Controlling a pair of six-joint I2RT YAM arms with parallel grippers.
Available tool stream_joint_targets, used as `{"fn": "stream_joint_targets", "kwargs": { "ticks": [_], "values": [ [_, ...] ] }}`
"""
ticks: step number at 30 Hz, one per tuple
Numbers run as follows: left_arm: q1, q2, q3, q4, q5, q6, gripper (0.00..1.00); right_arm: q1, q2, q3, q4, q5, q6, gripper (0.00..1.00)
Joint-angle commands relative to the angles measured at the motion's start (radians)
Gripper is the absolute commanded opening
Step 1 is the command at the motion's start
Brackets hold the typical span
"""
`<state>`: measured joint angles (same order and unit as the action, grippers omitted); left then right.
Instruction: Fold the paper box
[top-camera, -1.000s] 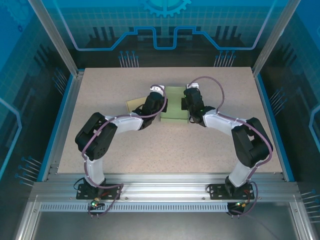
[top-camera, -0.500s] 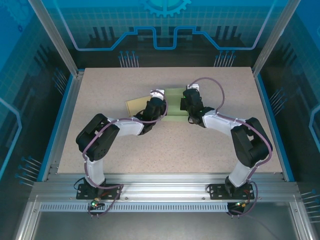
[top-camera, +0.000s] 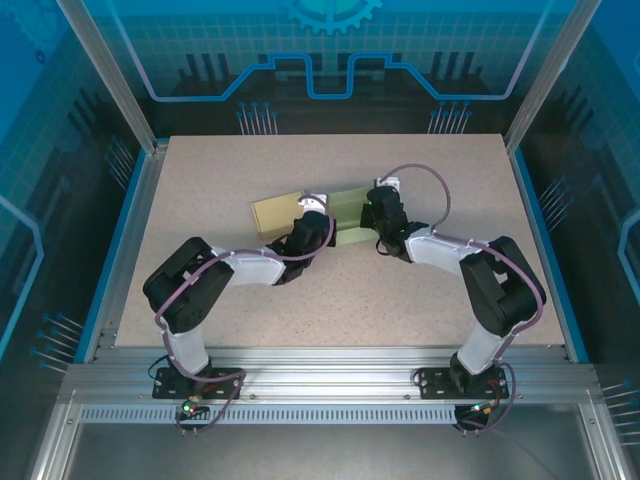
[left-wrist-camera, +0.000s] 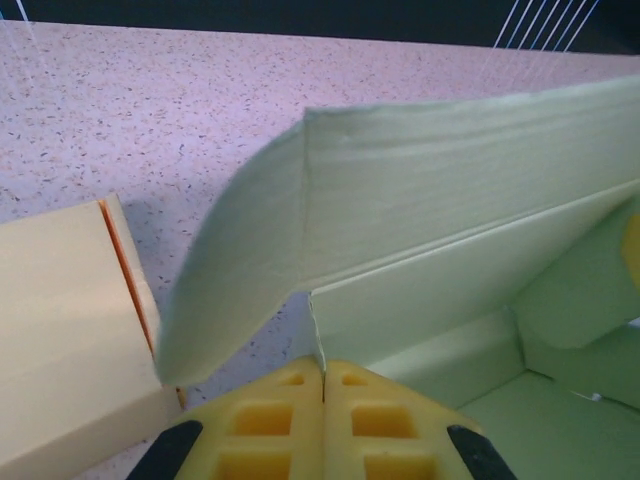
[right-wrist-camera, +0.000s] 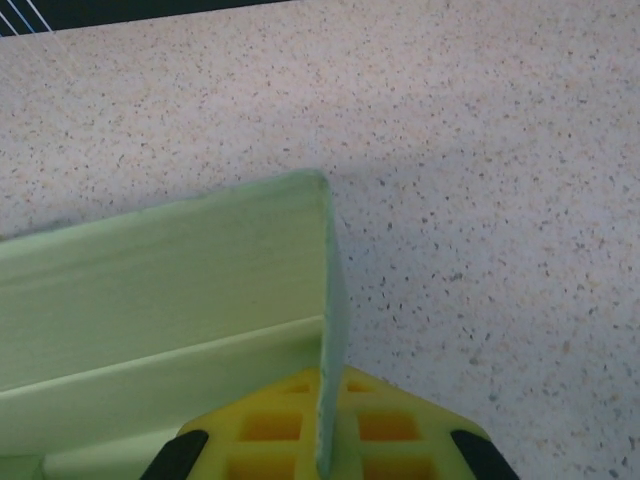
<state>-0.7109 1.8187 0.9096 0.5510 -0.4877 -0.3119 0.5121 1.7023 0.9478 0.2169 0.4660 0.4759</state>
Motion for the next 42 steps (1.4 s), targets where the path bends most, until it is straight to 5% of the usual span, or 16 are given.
{"fn": "stream_joint_targets", "kwargs": {
  "ticks": [1,10,25,36,42],
  "values": [
    [-0.071,0.016,-0.032,0.069,0.12,-0.026,0.0,0.093,-0.047,-0.035,0.075,-0.15,0.03,0.0],
    [-0.08,-0.013,-0.137,0.162,0.131,-0.07,0.05,0.133,-0.143,-0.177,0.072,-0.077,0.012,0.0],
    [-0.08,-0.03,-0.372,0.492,0.333,-0.176,0.36,0.201,-0.149,-0.368,0.193,0.07,-0.016,0.0],
    [-0.082,-0.259,-0.528,0.297,0.335,-0.117,0.71,0.201,-0.107,-0.371,0.172,0.106,0.007,0.0],
    [-0.085,-0.415,-0.593,0.188,0.313,-0.131,0.73,0.201,-0.122,-0.367,0.137,0.129,0.015,0.0]
  ]
}}
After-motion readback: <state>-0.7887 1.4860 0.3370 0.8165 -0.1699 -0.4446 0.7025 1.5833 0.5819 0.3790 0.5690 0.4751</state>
